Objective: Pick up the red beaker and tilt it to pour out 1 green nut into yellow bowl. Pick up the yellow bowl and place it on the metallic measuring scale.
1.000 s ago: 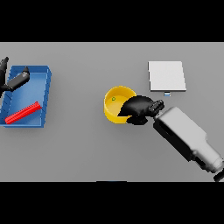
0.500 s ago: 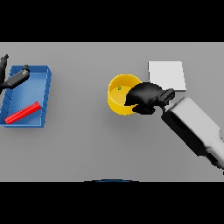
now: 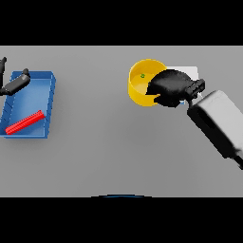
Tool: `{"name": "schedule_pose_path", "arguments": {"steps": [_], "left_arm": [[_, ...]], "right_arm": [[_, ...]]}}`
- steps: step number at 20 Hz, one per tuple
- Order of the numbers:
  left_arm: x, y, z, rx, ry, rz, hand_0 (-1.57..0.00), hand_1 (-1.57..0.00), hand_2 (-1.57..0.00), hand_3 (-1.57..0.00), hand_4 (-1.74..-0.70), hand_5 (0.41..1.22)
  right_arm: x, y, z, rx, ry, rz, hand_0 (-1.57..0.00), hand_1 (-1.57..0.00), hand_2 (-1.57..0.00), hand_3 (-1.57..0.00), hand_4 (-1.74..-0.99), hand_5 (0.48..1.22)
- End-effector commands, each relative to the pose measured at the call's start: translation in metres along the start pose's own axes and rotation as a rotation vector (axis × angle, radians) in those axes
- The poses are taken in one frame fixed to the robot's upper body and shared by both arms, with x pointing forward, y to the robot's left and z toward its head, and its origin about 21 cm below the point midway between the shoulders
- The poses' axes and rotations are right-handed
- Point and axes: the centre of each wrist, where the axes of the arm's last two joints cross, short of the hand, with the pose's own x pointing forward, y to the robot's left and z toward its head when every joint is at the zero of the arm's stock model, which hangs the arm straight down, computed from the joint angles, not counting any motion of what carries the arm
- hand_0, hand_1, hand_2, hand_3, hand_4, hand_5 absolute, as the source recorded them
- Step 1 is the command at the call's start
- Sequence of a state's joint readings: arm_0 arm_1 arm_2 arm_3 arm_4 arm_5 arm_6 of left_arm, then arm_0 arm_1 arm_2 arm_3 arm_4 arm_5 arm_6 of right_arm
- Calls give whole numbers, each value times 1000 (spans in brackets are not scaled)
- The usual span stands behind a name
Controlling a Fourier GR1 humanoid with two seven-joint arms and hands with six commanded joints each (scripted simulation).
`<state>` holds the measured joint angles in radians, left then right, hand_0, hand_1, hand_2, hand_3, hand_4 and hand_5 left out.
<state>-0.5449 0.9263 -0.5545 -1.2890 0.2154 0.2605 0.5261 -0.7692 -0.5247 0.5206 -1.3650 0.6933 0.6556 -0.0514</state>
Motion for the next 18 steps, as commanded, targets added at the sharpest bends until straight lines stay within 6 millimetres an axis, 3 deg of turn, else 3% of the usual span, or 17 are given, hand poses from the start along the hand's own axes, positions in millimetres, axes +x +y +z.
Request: {"name": "schedule_pose_path", "arguments": {"steps": [1, 4, 9, 13, 18], "left_arm": [[0, 1, 3, 0, -10, 0, 1, 1, 1, 1, -811, 741], [4, -4, 8, 1, 1, -14, 1, 1, 1, 1, -801, 734], [5, -3, 11, 4, 28, -5, 1, 1, 1, 1, -824, 759], [4, 0, 12, 10, 43, -4, 1, 1, 1, 1, -829, 774], [4, 4, 11, 13, 46, -7, 1, 1, 1, 1, -818, 756]], "right_arm": [[-8, -3, 2, -6, 23, -8, -1570, -1570, -1567, -1325, -1720, 1221], [-31, -8, 7, -47, 79, -15, -1570, -1570, -1569, -1256, -1719, 1221], [-73, 4, 12, -54, 190, -101, -1571, -1571, -1570, -1205, -1720, 1221], [-95, 15, 7, -56, 263, -126, -1571, -1571, -1571, -1168, -1720, 1221], [-116, 29, -4, -57, 324, -163, -1571, -1571, -1571, -1308, -1723, 1221]]}}
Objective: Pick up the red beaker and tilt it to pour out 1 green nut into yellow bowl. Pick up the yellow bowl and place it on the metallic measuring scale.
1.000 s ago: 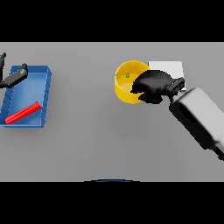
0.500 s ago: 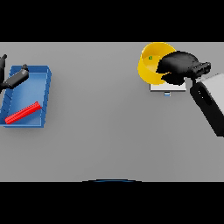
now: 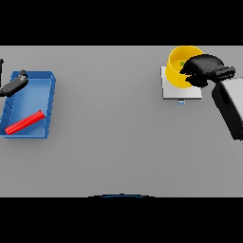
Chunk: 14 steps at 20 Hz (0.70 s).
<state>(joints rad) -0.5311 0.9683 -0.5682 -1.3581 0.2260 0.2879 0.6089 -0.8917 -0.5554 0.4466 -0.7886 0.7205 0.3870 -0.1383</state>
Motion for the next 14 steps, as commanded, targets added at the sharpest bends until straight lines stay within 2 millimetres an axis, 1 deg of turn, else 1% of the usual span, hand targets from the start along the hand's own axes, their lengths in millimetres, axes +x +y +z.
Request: {"name": "schedule_pose_path", "arguments": {"steps": [1, 4, 6, 7, 8, 9, 10, 11, 12, 13, 14], "left_arm": [[-1, -3, -1, -3, 4, -3, 1, 1, 1, 1, -814, 757], [-2, -7, -1, -8, 6, -15, 1, 1, 1, 1, -801, 743], [-1, -8, -2, -7, 3, -9, 1, 1, 1, 1, -796, 733], [-1, -5, -3, 3, 7, -11, 1, 1, 1, 1, -796, 729], [0, -7, -2, -3, 5, -6, 1, 1, 1, 1, -800, 725], [-3, -6, -3, -3, 9, -7, 1, 1, 1, 1, -805, 728], [-2, -7, -2, -6, 6, -3, 1, 1, 1, 1, -806, 734], [-1, -5, -5, 1, 8, -4, 1, 1, 1, 1, -806, 734], [2, -4, -7, 0, 10, -7, 1, 1, 1, 1, -809, 734], [3, -8, -5, -2, -3, -5, 1, 1, 1, 1, -811, 740], [3, -8, -4, -5, -3, -10, 1, 1, 1, 1, -813, 745]], "right_arm": [[-3, 4, -2, 4, 8, -2, -1571, -1566, -1571, -1360, -1724, 1221], [-5, 16, -12, 7, 20, -9, -1571, -1561, -1571, -1432, -1725, 1221], [-8, 19, -15, 9, 19, -22, -1571, -1518, -1563, -1482, -1727, 1221], [-8, 23, -17, 13, 32, -27, -1571, -1499, -1565, -1500, -1727, 1221], [-5, 27, -20, 17, 41, -36, -1571, -1491, -1566, -1497, -1727, 1221], [-10, 26, -19, 16, 28, -31, -1571, -1475, -1567, -1510, -1727, 1221], [-10, 27, -20, 16, 38, -28, -1571, -1462, -1568, -1496, -1724, 1221], [-10, 27, -22, 21, 36, -39, -1548, -1420, -1568, -1481, -1721, 1221], [-11, 32, -22, 27, 29, -42, -1527, -1401, -1569, -1320, -1725, 1221], [-10, 30, -24, 33, 40, -57, -1536, -1411, -1569, -1165, -1728, 1221], [-10, 29, -24, 41, 37, -69, -1543, -1443, -1496, -1022, -1659, 1221]]}}
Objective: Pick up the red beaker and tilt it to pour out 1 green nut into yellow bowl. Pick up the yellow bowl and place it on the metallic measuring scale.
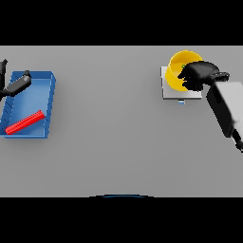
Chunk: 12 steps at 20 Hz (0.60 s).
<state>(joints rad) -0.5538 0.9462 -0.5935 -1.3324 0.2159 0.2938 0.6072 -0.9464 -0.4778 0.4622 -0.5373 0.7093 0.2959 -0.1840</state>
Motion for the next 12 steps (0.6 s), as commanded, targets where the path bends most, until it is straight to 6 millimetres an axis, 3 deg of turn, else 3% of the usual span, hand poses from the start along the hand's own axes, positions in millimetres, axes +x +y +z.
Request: {"name": "schedule_pose_path", "arguments": {"steps": [1, 3, 5, 8, 12], "left_arm": [[-2, -1, 1, -8, 0, -2, 1, 1, 1, 1, -812, 745], [-1, 0, -2, -5, 11, 6, 1, 1, 1, 1, -815, 744], [1, 0, -6, -9, 16, 2, 1, 1, 1, 1, -809, 742], [0, -2, -7, -17, 6, 0, 1, 1, 1, 1, -809, 739], [3, -2, -6, -5, 8, 0, 1, 1, 1, 1, -809, 736]], "right_arm": [[0, -3, 0, 7, 4, -6, -1525, -1350, -1348, -907, -1596, 1134], [-7, -3, 1, 18, 11, -22, -975, -866, -954, -762, -1504, 983], [-7, 0, 0, 35, 17, -22, -624, -554, -694, -670, -1444, 887], [-7, 1, -3, 46, 9, -21, -319, -283, -449, -572, -1397, 799], [-8, 0, -5, 71, -23, 11, -130, -115, -244, -442, -1346, 746]]}}
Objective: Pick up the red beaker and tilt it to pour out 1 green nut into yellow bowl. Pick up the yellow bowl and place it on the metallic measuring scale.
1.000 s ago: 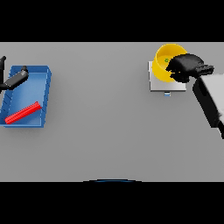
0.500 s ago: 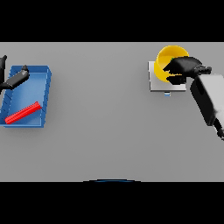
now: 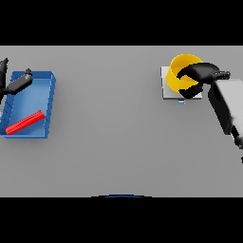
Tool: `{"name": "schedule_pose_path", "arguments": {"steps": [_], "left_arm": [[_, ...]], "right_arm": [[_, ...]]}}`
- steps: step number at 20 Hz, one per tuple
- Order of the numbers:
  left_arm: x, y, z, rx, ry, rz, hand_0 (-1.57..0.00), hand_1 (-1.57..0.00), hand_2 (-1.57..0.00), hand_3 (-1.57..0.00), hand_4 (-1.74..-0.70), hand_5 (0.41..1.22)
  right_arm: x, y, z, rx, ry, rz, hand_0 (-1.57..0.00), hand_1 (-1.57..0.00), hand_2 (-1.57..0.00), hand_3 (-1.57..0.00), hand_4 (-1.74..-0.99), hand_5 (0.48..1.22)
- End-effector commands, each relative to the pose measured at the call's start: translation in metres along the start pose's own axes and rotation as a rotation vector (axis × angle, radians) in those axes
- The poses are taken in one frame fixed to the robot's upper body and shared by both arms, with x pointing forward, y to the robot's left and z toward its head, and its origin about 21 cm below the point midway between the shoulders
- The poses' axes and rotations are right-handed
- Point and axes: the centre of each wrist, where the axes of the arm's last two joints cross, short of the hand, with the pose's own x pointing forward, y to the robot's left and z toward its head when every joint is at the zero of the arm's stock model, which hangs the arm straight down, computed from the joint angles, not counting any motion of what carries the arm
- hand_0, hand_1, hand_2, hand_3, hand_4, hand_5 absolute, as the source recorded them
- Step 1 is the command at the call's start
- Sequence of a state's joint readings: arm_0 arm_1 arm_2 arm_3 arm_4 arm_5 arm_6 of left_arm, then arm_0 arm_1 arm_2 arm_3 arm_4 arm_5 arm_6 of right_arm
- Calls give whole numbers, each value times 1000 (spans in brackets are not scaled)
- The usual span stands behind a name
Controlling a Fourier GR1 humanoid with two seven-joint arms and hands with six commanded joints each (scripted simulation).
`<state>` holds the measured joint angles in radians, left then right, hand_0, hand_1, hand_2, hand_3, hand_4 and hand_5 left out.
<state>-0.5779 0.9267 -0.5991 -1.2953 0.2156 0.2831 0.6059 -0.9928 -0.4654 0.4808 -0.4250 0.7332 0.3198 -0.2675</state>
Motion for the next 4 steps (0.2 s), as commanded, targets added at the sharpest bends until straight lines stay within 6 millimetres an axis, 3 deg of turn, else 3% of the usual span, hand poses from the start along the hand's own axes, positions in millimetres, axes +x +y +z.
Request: {"name": "schedule_pose_path", "arguments": {"steps": [1, 4], "left_arm": [[0, 0, 0, 2, 0, 6, 1, 1, 1, 1, -812, 734], [-3, 1, -3, 1, 15, 11, 1, 1, 1, 1, -821, 734]], "right_arm": [[-2, 0, 1, 6, 7, 3, -104, -92, -207, -413, -1336, 741], [2, -1, -3, 15, 20, 9, -53, -47, -115, -348, -1308, 733]]}}
